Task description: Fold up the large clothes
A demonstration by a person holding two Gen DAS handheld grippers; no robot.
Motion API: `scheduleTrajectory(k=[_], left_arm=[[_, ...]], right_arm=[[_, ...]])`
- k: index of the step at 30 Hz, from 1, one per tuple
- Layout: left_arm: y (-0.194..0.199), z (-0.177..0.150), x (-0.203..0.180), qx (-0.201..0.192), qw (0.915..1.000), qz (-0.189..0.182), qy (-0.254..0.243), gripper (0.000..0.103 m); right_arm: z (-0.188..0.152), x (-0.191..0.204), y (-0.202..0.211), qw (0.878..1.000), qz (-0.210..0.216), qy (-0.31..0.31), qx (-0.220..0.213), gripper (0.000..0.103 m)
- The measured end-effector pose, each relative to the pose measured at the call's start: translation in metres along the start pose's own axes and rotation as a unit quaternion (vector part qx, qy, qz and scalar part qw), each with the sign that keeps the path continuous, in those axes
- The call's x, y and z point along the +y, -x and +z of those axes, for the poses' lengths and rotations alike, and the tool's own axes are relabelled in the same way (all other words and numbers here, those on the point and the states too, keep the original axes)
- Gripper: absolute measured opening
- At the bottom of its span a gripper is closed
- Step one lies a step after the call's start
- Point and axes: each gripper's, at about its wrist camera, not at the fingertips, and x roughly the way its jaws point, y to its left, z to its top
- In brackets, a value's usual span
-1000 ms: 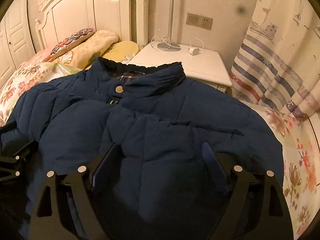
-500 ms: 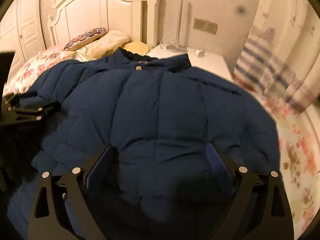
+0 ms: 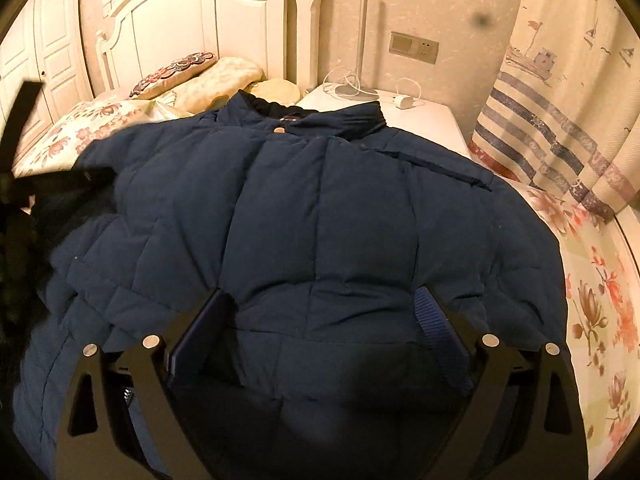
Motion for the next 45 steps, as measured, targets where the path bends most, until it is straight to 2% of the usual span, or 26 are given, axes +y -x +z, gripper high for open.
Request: scheduleTrajectory(k=[2,5,7,9,11,13,14,15,16,21,24,27,29,31,33,34,36,37,38,40,44,45], left_arm=[[0.001,-0.001,-0.006,-0.005,0.9998,0.017,-0.011,0.101],[0.001,-0.002,-0.006,-0.009,0.9996,0.022,-0.013,0.101],[0.000,-0.003,-0.006,-0.010,0.9997,0.019,-0.011,0.101],[0.001,-0.004,-0.008,-0.012,0.9996,0.022,-0.011,0.101],[0.001,-0.005,-0.010,-0.015,0.9994,0.029,-0.014,0.101],[0.004,-0.007,-0.011,-0.017,0.9993,0.030,-0.013,0.101],[0.004,-0.008,-0.011,-0.018,0.9993,0.029,-0.012,0.101],[0.005,-0.009,-0.010,-0.019,0.9994,0.027,-0.010,0.101],[0.006,-0.009,-0.009,-0.021,0.9995,0.024,-0.009,0.101],[0.009,-0.009,-0.005,-0.024,0.9996,0.013,-0.001,0.101],[0.008,-0.009,-0.005,-0.025,0.9996,0.011,0.000,0.101],[0.010,-0.009,-0.004,-0.025,0.9996,0.010,0.000,0.101],[0.010,-0.010,-0.004,-0.026,0.9996,0.008,0.002,0.101],[0.011,-0.010,-0.004,-0.027,0.9996,0.007,0.003,0.101],[0.010,-0.010,-0.004,-0.026,0.9996,0.006,0.003,0.101],[0.011,-0.010,-0.005,-0.027,0.9996,0.007,0.003,0.101],[0.011,-0.010,-0.004,-0.027,0.9996,0.006,0.004,0.101],[0.011,-0.010,-0.004,-0.027,0.9996,0.005,0.004,0.101],[0.011,-0.009,-0.004,-0.027,0.9996,0.005,0.004,0.101],[0.011,-0.010,-0.005,-0.027,0.9996,0.006,0.003,0.101],[0.011,-0.009,-0.005,-0.028,0.9996,0.005,0.004,0.101],[0.011,-0.009,-0.004,-0.028,0.9996,0.004,0.004,0.101]], right_arm=[[0.000,0.000,0.001,1.000,-0.001,0.000,0.000,0.091],[0.002,-0.008,0.008,1.000,0.028,-0.014,0.000,0.090],[0.009,-0.025,0.023,0.998,0.030,-0.047,-0.026,0.075],[0.021,-0.046,0.038,0.995,0.009,-0.078,-0.068,0.070],[0.033,-0.059,0.039,0.992,0.003,-0.093,-0.081,0.070],[0.044,-0.061,0.021,0.996,-0.007,-0.074,-0.058,0.070],[0.046,-0.057,0.005,0.998,-0.019,-0.052,-0.034,0.070],[0.045,-0.052,-0.017,0.999,-0.027,-0.027,0.011,0.073],[0.043,-0.047,-0.027,0.999,-0.027,-0.015,0.021,0.073],[0.057,-0.045,-0.018,0.999,-0.024,0.007,0.045,0.073],[0.070,-0.056,-0.011,0.999,-0.043,-0.010,0.012,0.073],[0.066,-0.059,-0.036,0.998,-0.037,-0.002,0.046,0.077],[0.064,-0.059,-0.043,0.998,-0.033,0.020,0.049,0.077],[0.070,-0.068,-0.037,0.998,-0.016,0.014,0.057,0.072],[0.072,-0.085,-0.016,0.999,-0.015,-0.019,0.021,0.072],[0.069,-0.103,-0.005,0.998,-0.012,-0.056,0.004,0.072],[0.054,-0.138,0.004,0.992,-0.012,-0.122,-0.004,0.072],[0.048,-0.146,0.004,0.991,-0.019,-0.135,-0.003,0.072],[0.039,-0.156,-0.001,0.989,-0.023,-0.144,0.009,0.072],[0.023,-0.161,-0.025,0.988,-0.005,-0.144,0.055,0.074],[0.030,-0.167,-0.028,0.986,0.008,-0.150,0.078,0.075],[0.039,-0.169,-0.022,0.985,0.011,-0.156,0.066,0.075]])
